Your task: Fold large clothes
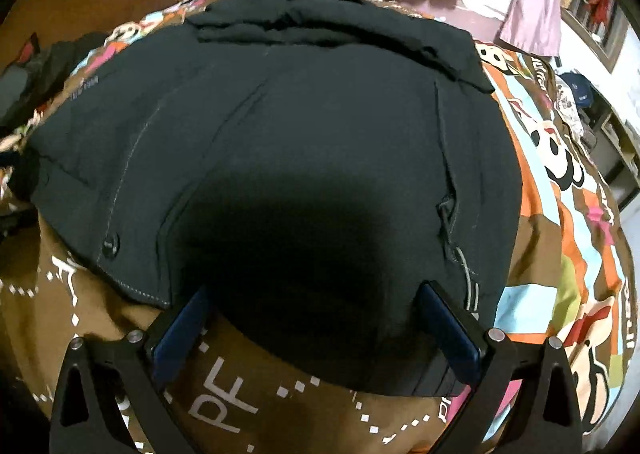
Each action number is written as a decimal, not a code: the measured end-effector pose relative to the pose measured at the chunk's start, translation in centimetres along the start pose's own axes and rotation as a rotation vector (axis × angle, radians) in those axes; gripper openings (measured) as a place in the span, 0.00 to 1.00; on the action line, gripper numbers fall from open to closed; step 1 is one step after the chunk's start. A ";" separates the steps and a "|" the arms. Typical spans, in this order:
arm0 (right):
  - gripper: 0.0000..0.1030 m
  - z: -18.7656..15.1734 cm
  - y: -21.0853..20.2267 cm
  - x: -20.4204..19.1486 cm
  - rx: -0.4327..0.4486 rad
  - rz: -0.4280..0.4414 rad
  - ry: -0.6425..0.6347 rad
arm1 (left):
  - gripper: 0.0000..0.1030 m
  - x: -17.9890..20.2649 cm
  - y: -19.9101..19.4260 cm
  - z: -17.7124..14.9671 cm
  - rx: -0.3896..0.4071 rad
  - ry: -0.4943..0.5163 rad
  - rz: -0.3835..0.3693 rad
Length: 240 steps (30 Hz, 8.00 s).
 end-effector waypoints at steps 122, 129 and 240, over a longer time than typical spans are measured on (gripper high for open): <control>1.00 -0.7 -2.5 -2.1 -0.097 0.225 -0.055 | 0.20 -0.4 -3.1 6.8 0.344 0.303 0.171; 1.00 -0.3 -0.2 -0.7 -0.045 -0.026 -0.043 | 0.18 -0.1 -5.1 10.1 0.399 0.270 0.134; 1.00 18.0 0.0 6.7 0.288 0.247 0.058 | 0.87 -5.7 0.4 25.8 0.382 0.102 -0.286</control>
Point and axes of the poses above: each gripper's, at about its wrist camera, not at the fingertips, and y roughly the way its jaws point, x to its right, z to its top, the point moved 10 cm from there along y, roughly the way its jaws point, and after that the axes turned 1 degree about -y, right-handed, at the moved point
